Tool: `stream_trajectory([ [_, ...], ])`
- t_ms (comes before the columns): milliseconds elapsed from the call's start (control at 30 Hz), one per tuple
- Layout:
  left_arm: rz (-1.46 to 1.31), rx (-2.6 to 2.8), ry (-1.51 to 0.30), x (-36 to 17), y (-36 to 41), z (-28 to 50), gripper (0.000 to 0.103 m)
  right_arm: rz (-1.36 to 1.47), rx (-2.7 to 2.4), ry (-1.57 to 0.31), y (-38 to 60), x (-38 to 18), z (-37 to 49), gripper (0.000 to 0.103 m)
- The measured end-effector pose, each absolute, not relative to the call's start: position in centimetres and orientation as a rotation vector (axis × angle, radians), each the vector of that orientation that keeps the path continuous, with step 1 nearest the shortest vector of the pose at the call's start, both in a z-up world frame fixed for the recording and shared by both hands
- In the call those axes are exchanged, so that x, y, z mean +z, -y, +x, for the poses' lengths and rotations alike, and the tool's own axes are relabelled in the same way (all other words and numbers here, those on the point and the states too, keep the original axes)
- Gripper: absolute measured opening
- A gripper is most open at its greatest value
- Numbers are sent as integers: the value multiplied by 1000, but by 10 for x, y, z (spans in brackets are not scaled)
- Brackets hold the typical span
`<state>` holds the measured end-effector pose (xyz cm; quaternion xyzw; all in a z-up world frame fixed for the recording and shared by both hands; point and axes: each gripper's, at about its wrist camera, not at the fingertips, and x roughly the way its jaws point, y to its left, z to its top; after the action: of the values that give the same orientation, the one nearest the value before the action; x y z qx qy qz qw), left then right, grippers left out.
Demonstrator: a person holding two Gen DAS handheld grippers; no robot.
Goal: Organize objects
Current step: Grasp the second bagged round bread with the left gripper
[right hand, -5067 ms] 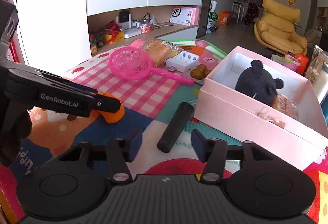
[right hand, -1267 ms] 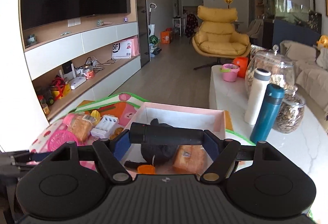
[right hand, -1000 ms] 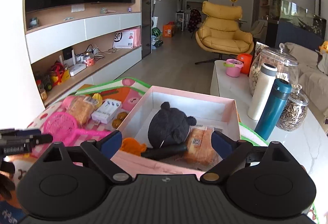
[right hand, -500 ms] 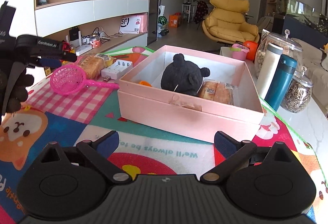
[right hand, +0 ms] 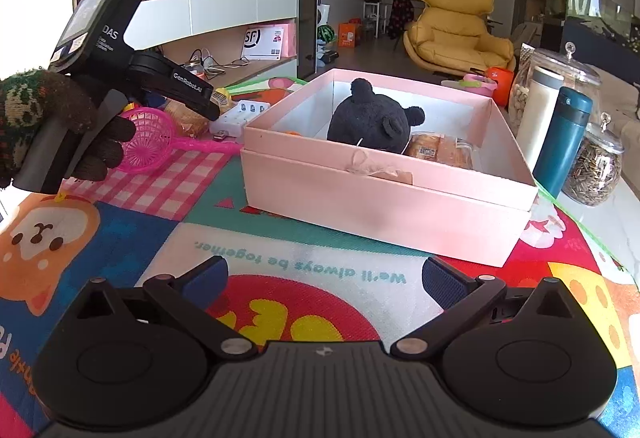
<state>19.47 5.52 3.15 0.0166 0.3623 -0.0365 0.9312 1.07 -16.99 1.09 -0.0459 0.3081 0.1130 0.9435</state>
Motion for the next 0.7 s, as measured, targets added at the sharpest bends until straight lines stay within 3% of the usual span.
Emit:
stream_trajectory([
  [100, -1, -81, -742, 35, -61, 189, 56, -89, 228, -629, 171, 11, 11, 103],
  [300, -133, -167, -673, 56, -93, 147, 53, -102, 228, -648, 169, 9, 14, 103],
  [533, -307, -252, -744, 55, -128, 79, 53, -138, 253, -668, 153, 13, 18, 103],
  [700, -394, -162, -654, 51, -159, 47, 53, -114, 345, -673, 132, 28, 13, 103],
])
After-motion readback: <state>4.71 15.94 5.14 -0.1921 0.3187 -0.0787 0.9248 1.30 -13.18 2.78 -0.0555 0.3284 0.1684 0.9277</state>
